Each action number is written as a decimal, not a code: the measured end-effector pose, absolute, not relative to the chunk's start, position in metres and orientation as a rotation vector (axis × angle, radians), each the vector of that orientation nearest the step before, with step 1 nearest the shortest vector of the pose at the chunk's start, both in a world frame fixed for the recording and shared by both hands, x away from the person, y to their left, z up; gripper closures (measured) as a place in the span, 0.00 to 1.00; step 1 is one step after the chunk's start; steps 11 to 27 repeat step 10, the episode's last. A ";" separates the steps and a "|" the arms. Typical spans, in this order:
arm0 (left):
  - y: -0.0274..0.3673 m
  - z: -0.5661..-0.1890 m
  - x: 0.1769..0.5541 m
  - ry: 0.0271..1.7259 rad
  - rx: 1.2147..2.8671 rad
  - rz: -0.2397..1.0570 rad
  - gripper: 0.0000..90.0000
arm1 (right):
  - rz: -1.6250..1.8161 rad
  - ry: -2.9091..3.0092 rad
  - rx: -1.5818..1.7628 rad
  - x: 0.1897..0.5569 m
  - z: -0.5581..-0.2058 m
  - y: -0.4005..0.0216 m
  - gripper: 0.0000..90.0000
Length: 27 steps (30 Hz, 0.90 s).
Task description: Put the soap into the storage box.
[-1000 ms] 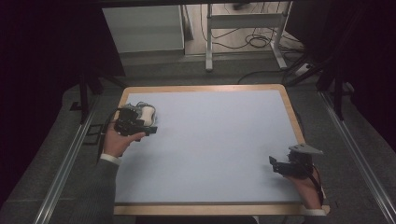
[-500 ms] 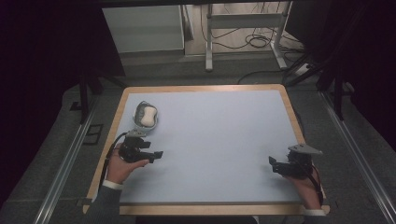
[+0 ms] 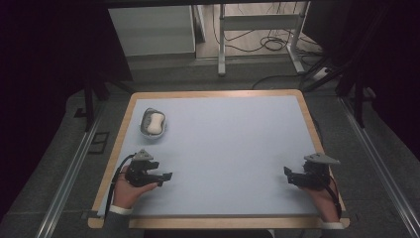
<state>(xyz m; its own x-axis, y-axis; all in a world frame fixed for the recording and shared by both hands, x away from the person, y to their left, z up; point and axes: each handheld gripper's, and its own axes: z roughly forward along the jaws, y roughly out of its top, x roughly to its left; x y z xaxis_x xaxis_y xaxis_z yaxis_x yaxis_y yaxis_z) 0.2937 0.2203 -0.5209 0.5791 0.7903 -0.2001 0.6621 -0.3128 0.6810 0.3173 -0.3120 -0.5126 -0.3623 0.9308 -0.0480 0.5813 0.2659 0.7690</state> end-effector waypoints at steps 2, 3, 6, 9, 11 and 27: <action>0.219 -0.522 0.294 1.154 2.068 0.218 0.28 | 0.920 2.042 1.360 0.317 -0.513 -0.312 0.10; 0.219 -0.523 0.295 1.156 2.067 0.217 0.28 | 0.919 2.042 1.360 0.317 -0.513 -0.312 0.10; 0.218 -0.523 0.295 1.152 2.066 0.209 0.28 | 0.919 2.040 1.358 0.317 -0.512 -0.312 0.10; 0.219 -0.524 0.295 1.156 2.060 0.213 0.28 | 0.929 2.034 1.354 0.317 -0.512 -0.313 0.10; 0.219 -0.524 0.295 1.159 2.058 0.217 0.28 | 0.931 2.033 1.352 0.317 -0.511 -0.313 0.10; 0.219 -0.524 0.295 1.159 2.058 0.217 0.28 | 0.931 2.033 1.352 0.317 -0.511 -0.313 0.10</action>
